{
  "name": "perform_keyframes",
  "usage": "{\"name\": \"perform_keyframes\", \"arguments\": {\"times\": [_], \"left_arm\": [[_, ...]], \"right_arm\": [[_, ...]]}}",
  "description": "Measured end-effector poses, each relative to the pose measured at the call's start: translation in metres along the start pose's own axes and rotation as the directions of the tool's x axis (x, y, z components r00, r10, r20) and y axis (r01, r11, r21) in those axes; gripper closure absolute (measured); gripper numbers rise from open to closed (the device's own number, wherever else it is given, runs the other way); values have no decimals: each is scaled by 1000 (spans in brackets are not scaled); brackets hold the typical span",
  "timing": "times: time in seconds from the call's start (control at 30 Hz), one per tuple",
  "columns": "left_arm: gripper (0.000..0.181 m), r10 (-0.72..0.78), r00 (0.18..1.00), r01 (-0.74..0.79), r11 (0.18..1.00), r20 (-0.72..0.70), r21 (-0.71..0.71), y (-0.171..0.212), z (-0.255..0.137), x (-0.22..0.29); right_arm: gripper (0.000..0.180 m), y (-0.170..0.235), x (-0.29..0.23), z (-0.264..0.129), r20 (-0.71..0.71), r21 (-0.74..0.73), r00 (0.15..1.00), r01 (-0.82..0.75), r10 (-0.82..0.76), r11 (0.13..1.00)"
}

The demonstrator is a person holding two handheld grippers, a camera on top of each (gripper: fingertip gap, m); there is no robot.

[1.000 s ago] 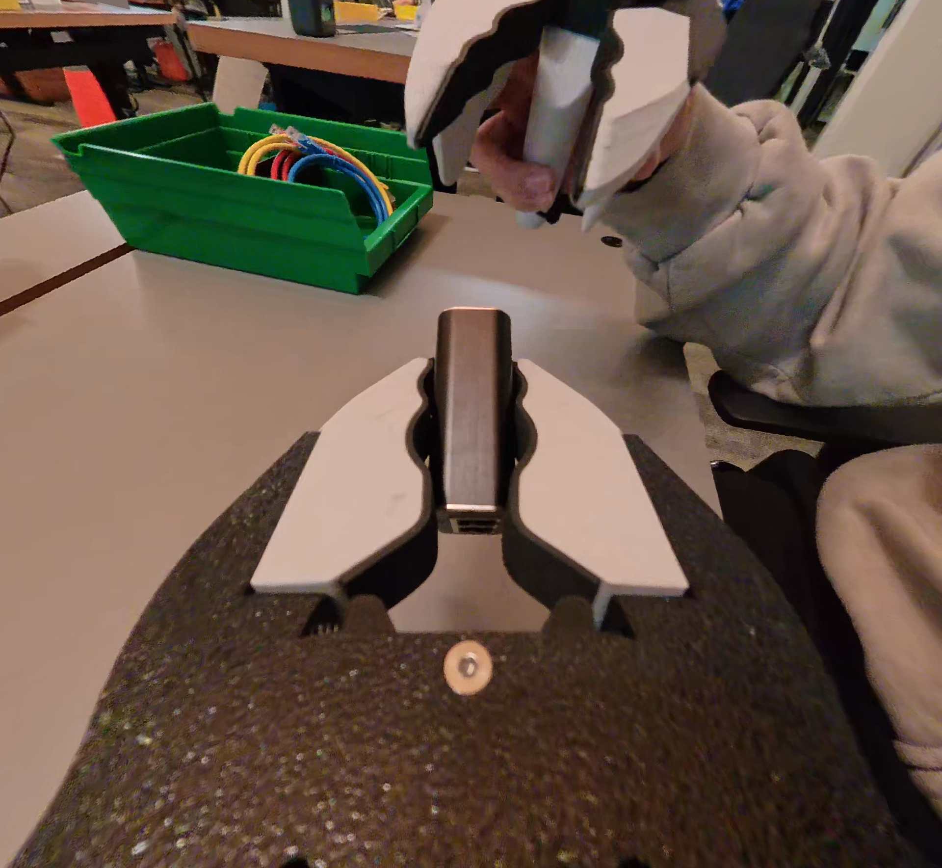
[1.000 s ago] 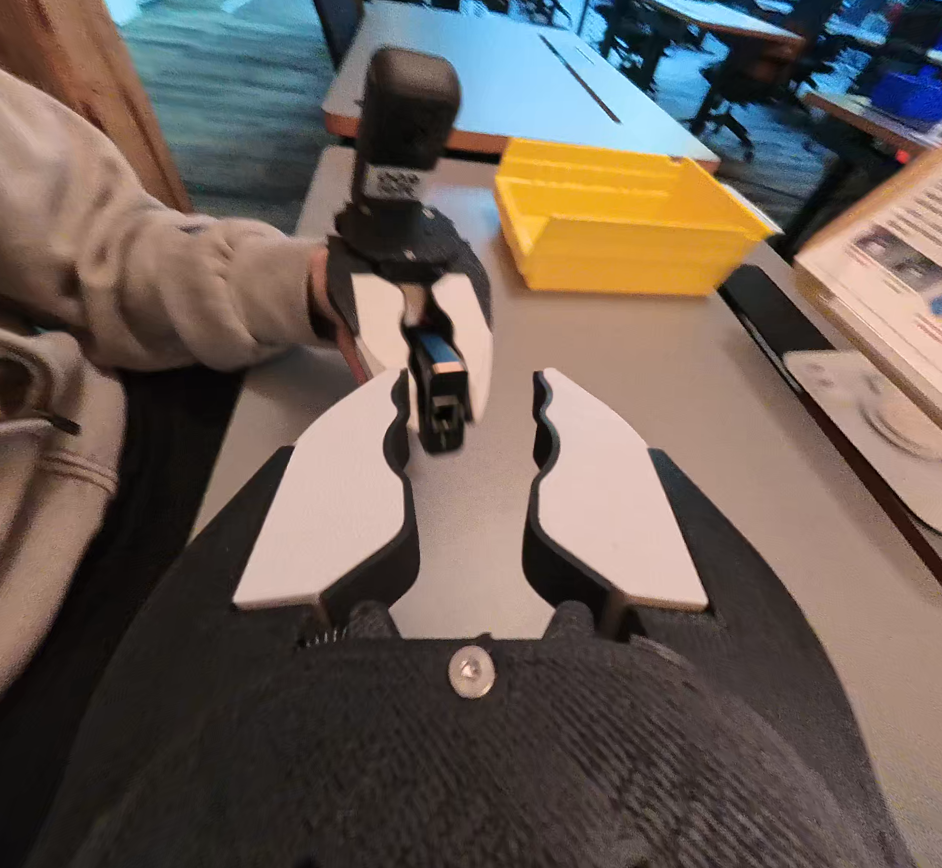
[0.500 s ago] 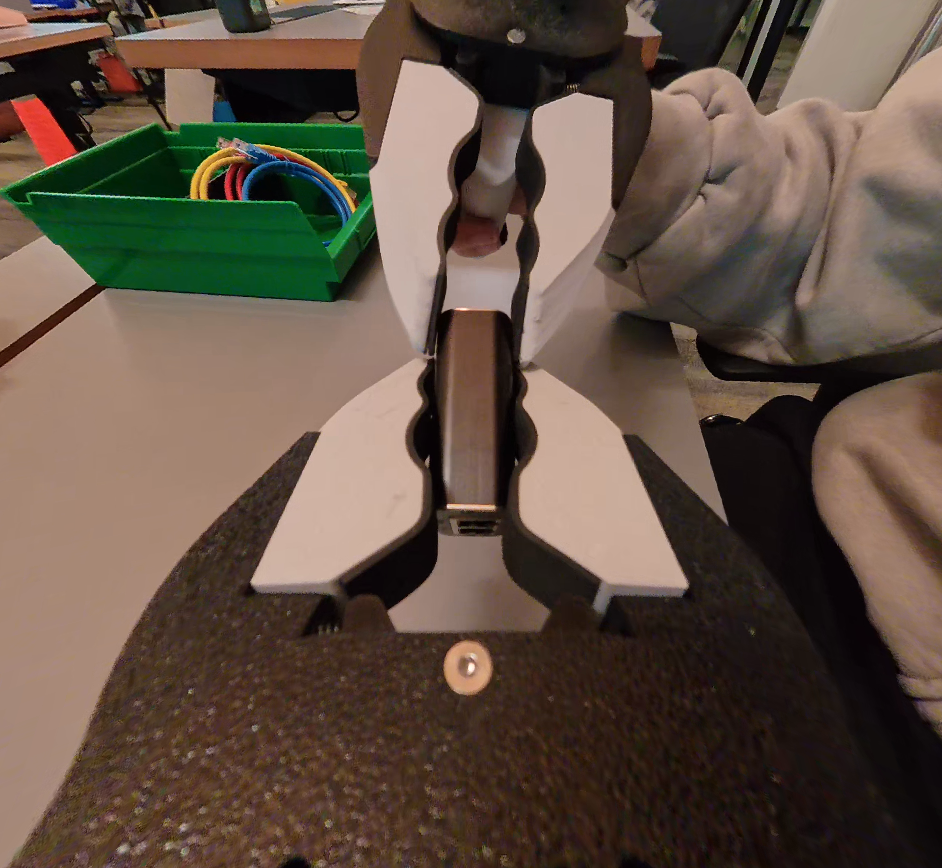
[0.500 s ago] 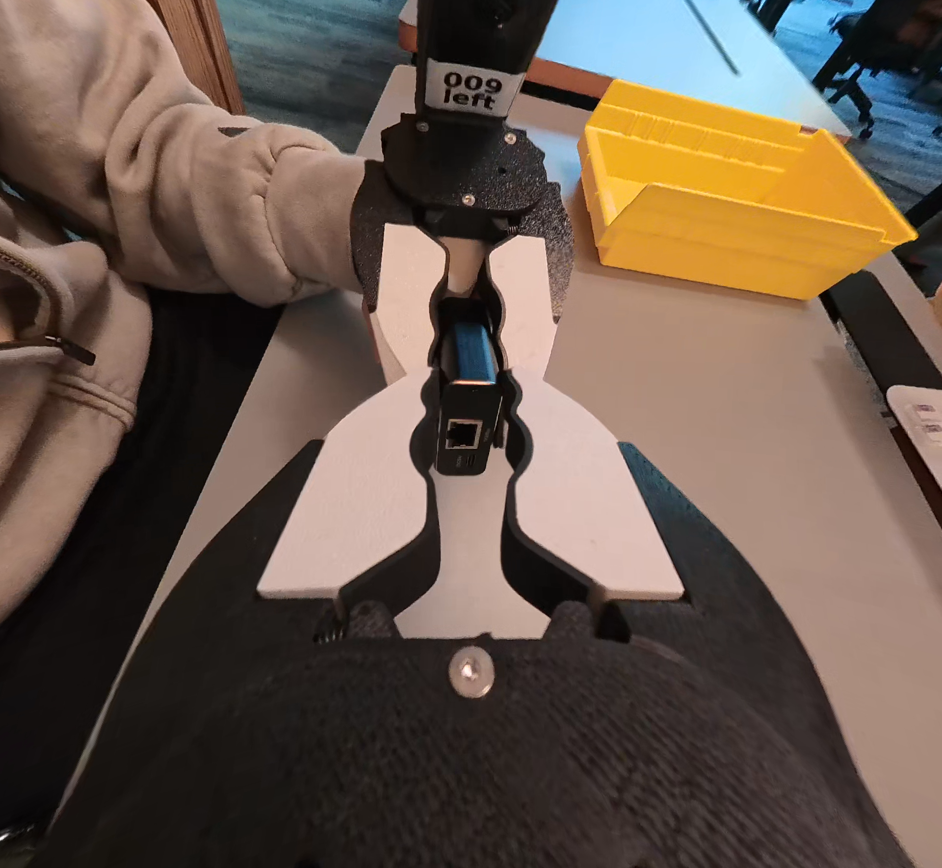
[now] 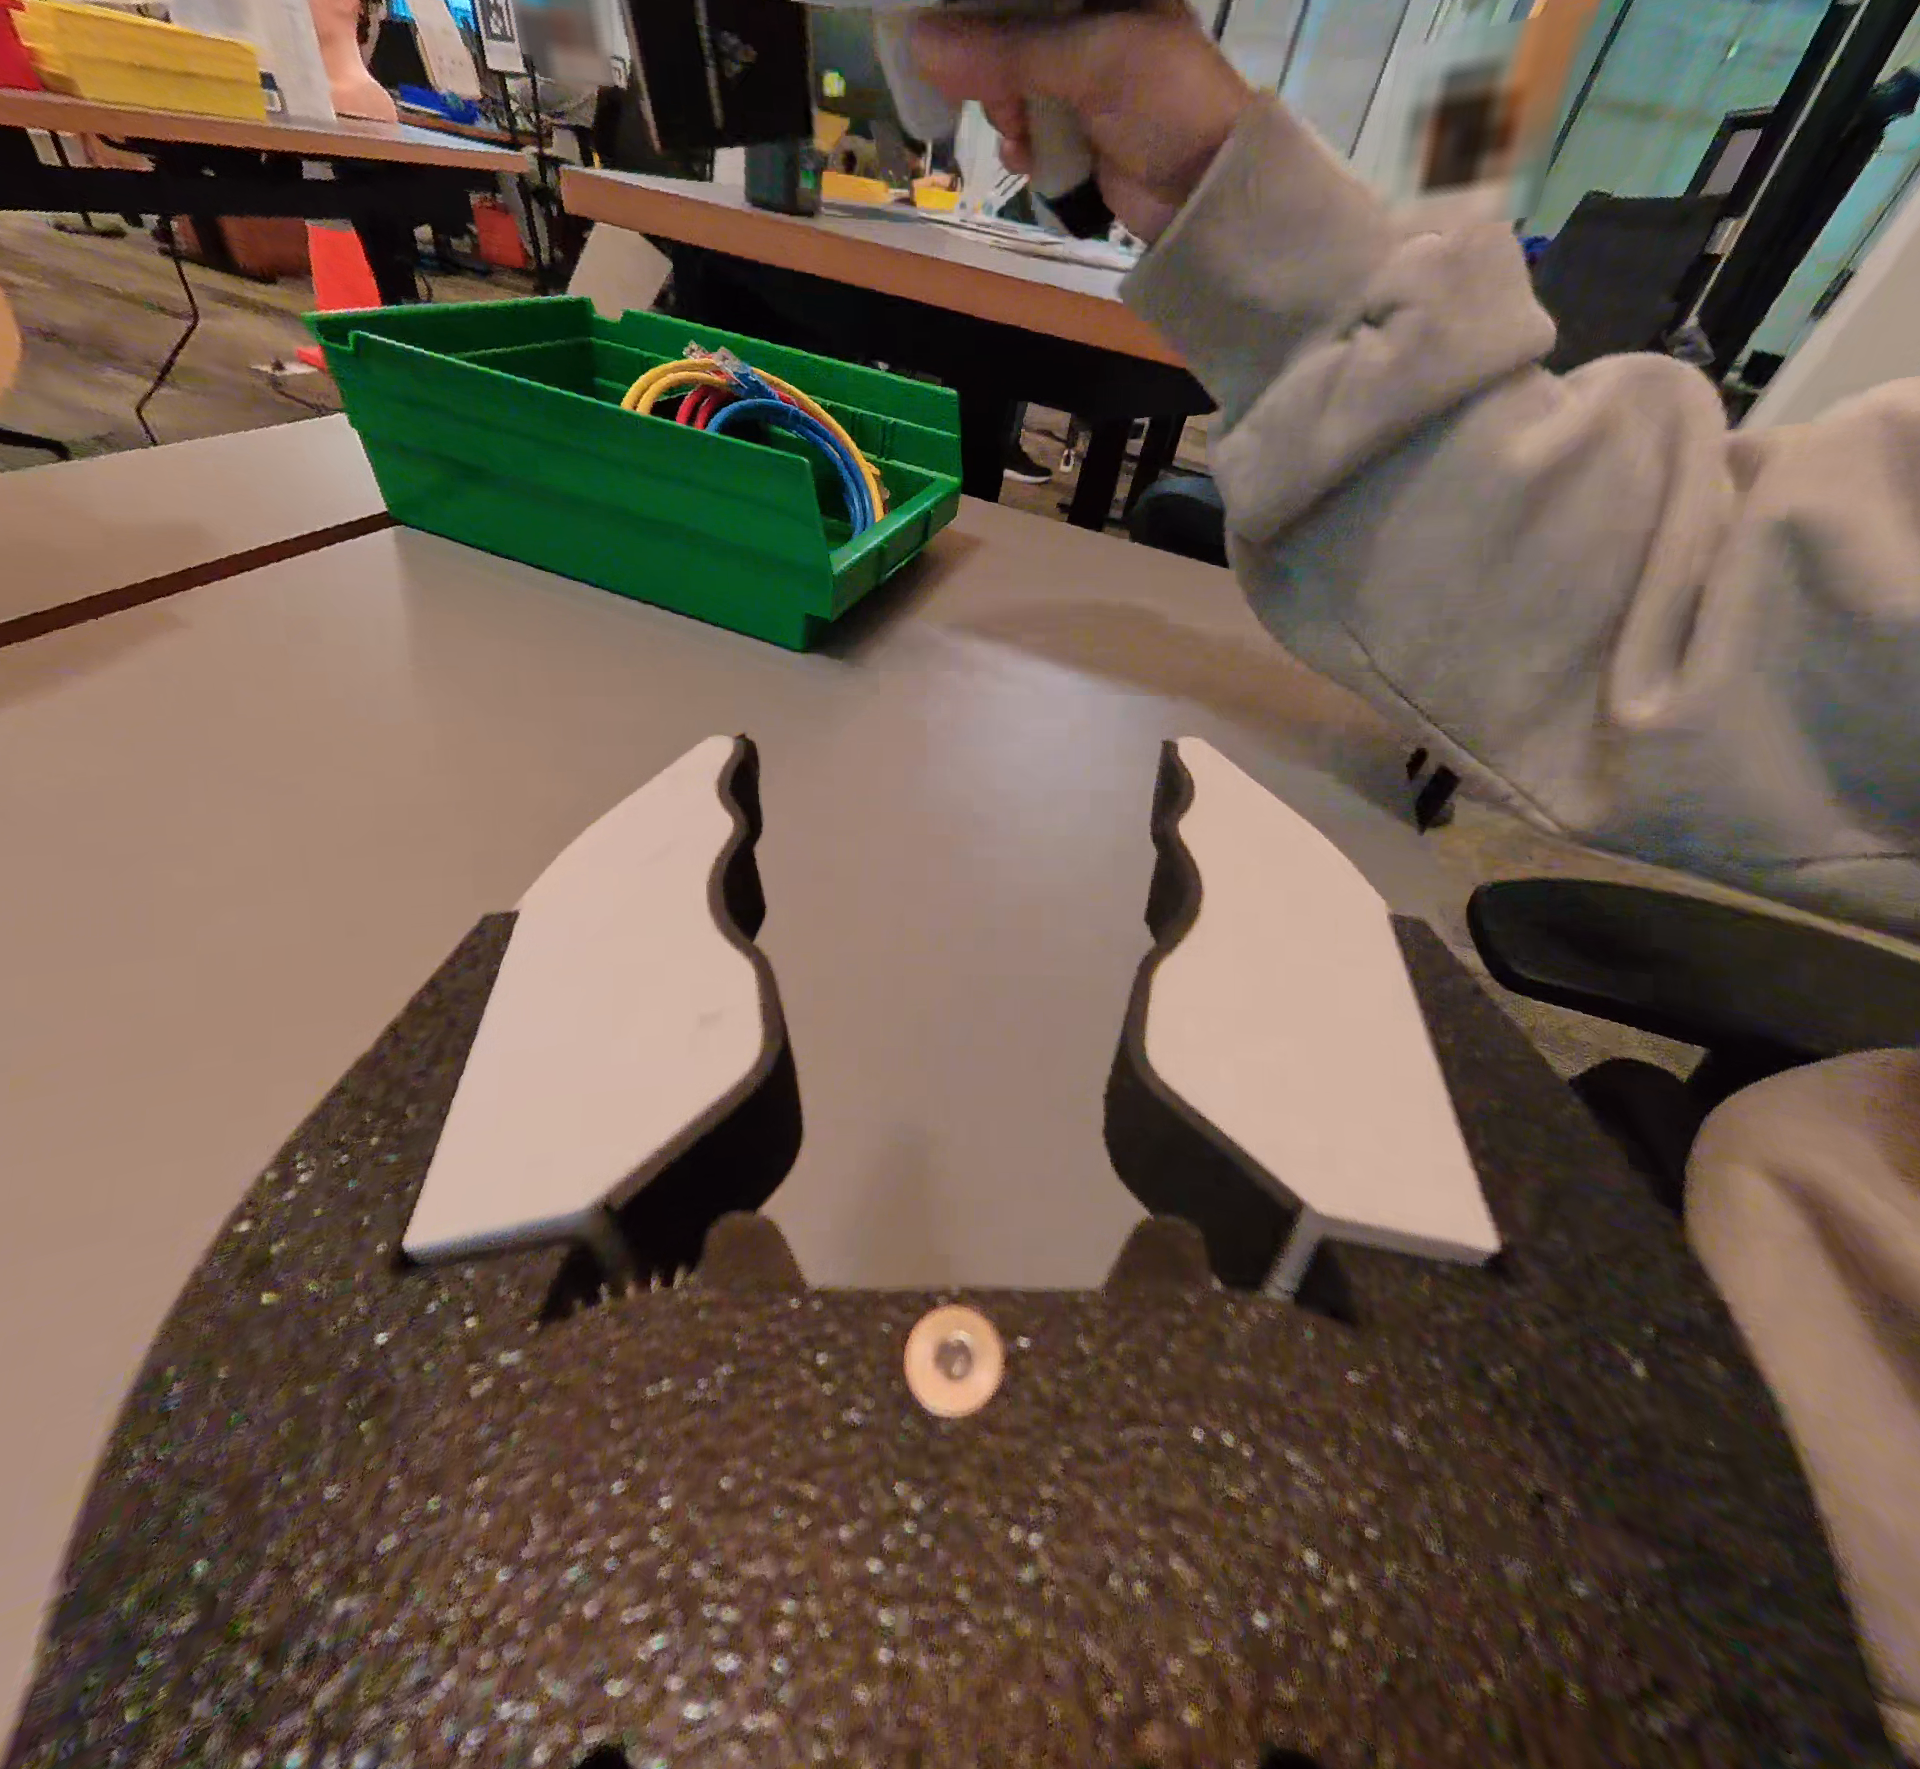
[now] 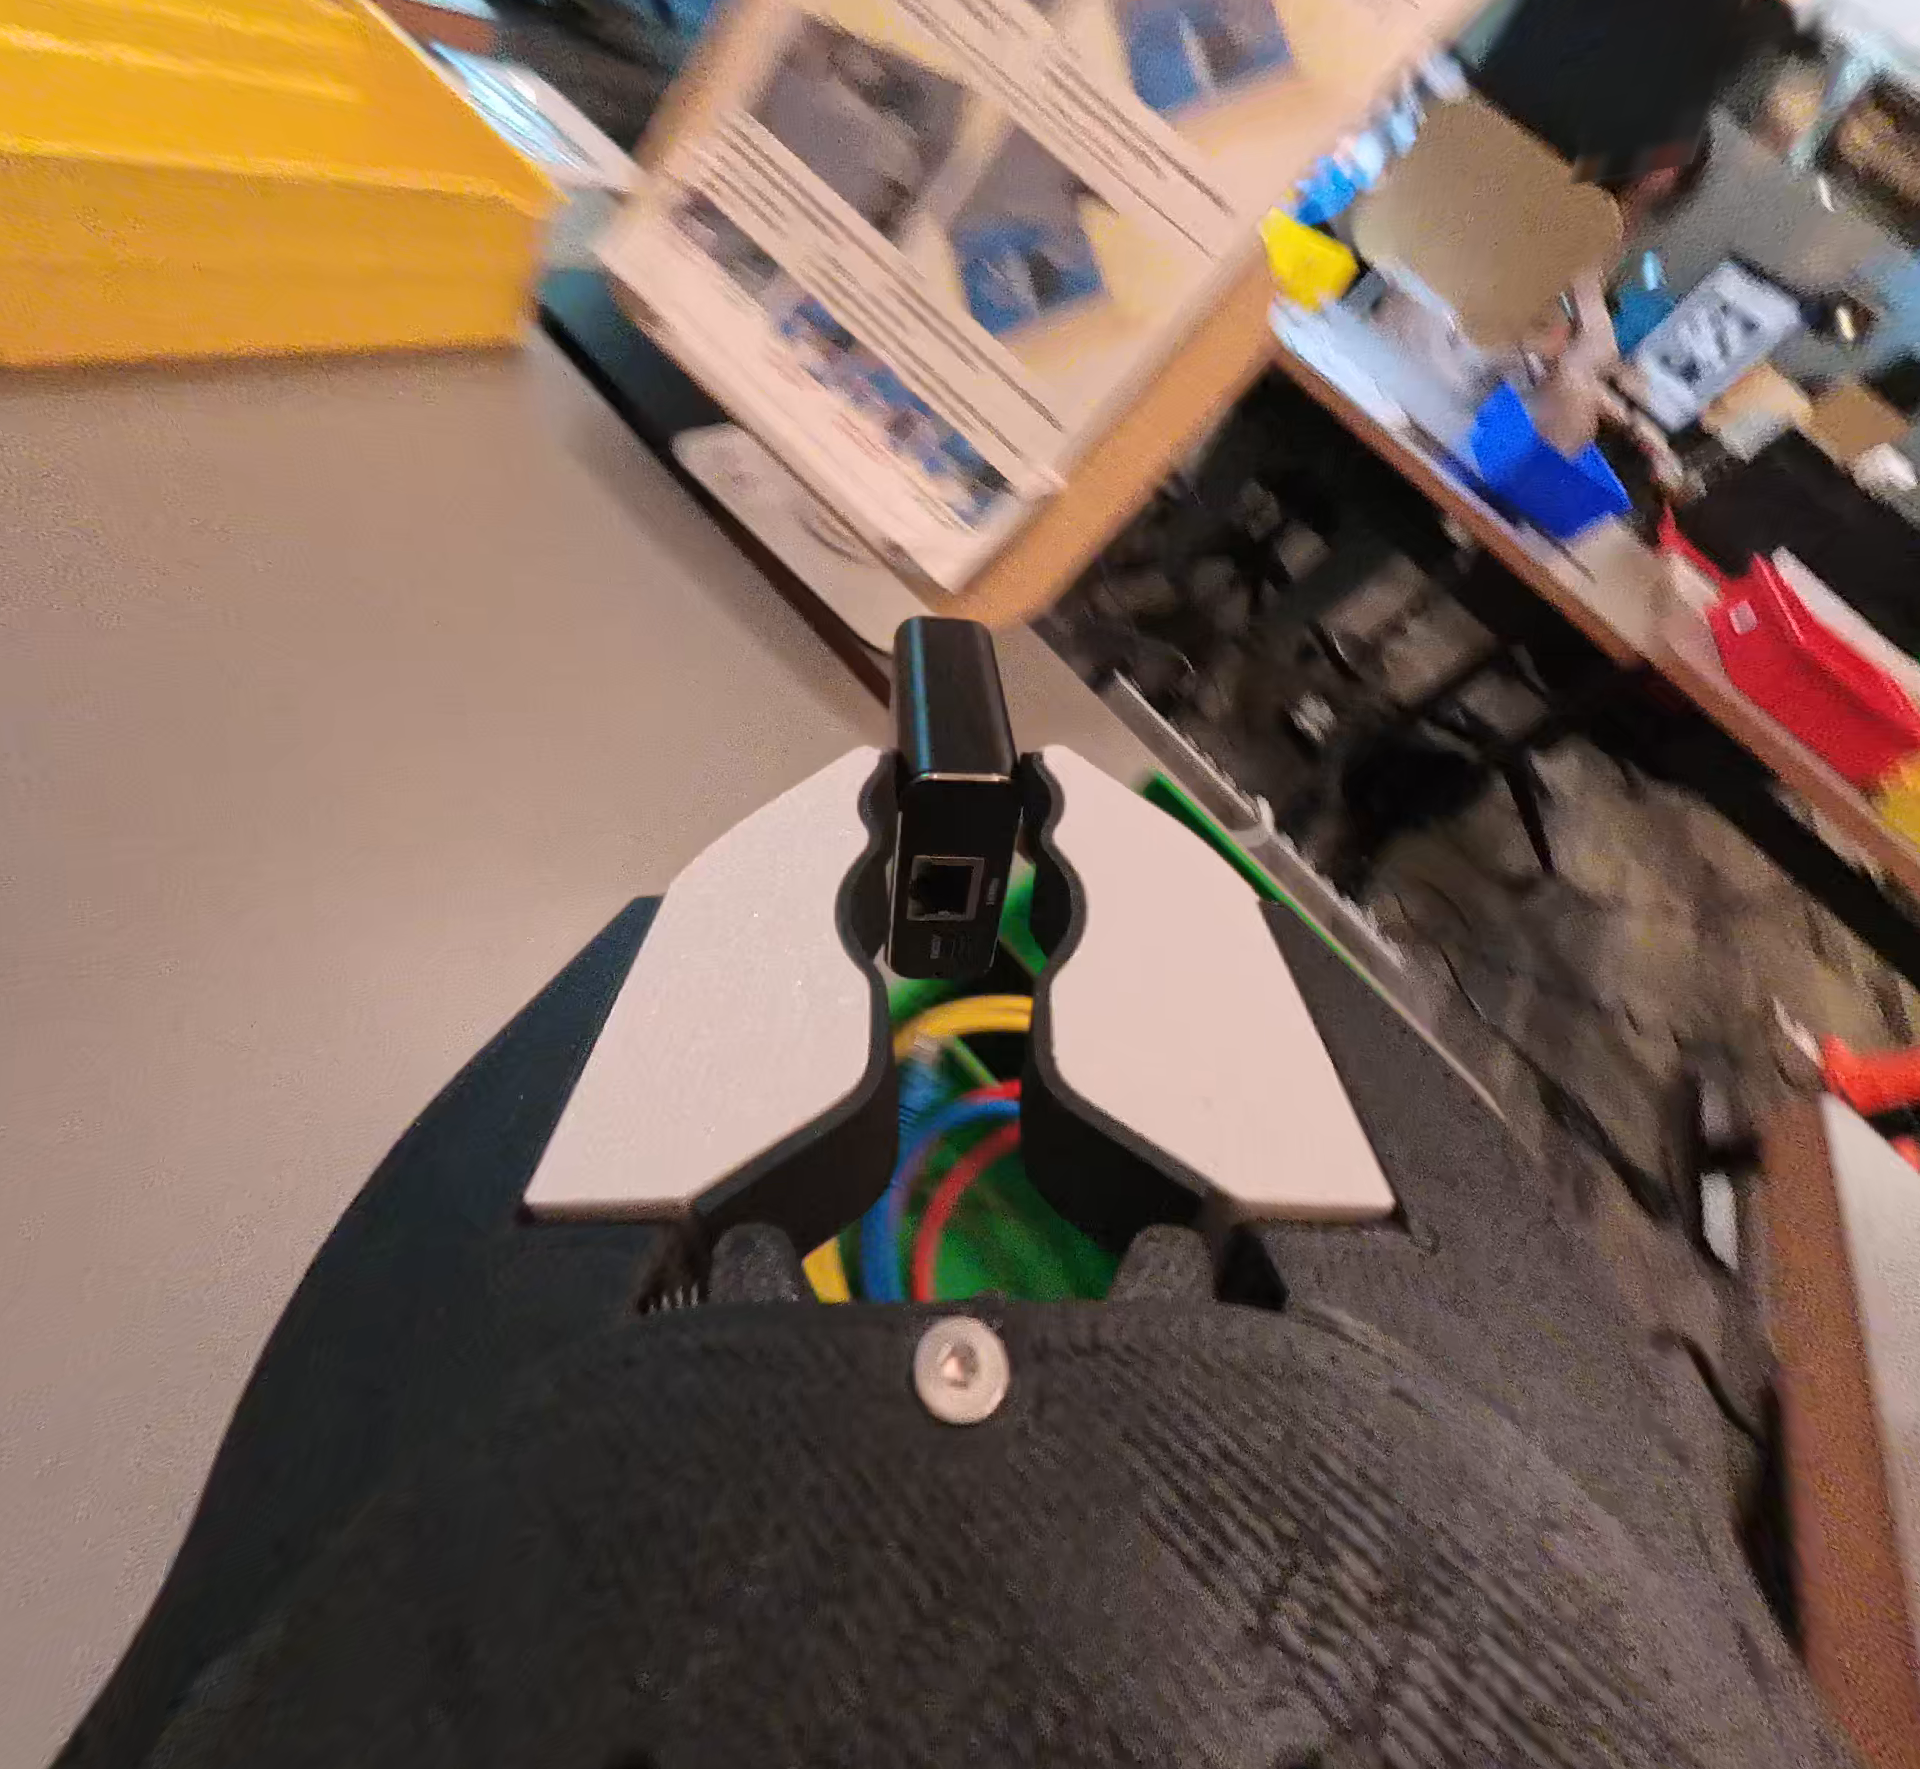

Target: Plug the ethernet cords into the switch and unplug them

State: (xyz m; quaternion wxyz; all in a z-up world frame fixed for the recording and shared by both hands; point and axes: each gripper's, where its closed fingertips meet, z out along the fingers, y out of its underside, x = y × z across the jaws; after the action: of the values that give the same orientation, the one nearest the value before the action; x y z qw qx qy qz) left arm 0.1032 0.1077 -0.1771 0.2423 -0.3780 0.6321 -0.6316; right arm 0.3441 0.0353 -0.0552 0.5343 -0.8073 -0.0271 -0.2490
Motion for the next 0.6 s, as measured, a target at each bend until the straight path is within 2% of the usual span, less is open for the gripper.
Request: {"name": "perform_keyframes", "arguments": {"times": [0.13, 0.27, 0.4, 0.53, 0.6], "left_arm": [[112, -20, 999, 19, 999, -29, -46, 14, 8, 5], [113, 10, 999, -14, 991, -36, -136, 32, 17, 7], [113, 21, 1000, -25, 981, -19, -192, 41, 22, 0], [114, 13, 1000, -17, 982, -21, -188, 34, 28, -6], [113, 11, 999, -17, 982, -31, -187, 29, 33, -8]], "right_arm": [[156, 68, 85, 46, -78, -275, 997, -42, 21, 961], [156, 114, 113, 83, -81, -426, 997, -52, 19, 903], [156, 137, 114, 113, -58, -465, 994, -110, 94, 878], [156, 149, 109, 131, -43, -475, 993, -121, 114, 872], [148, 156, 114, 133, -102, -474, 992, -119, 80, 872]]}}
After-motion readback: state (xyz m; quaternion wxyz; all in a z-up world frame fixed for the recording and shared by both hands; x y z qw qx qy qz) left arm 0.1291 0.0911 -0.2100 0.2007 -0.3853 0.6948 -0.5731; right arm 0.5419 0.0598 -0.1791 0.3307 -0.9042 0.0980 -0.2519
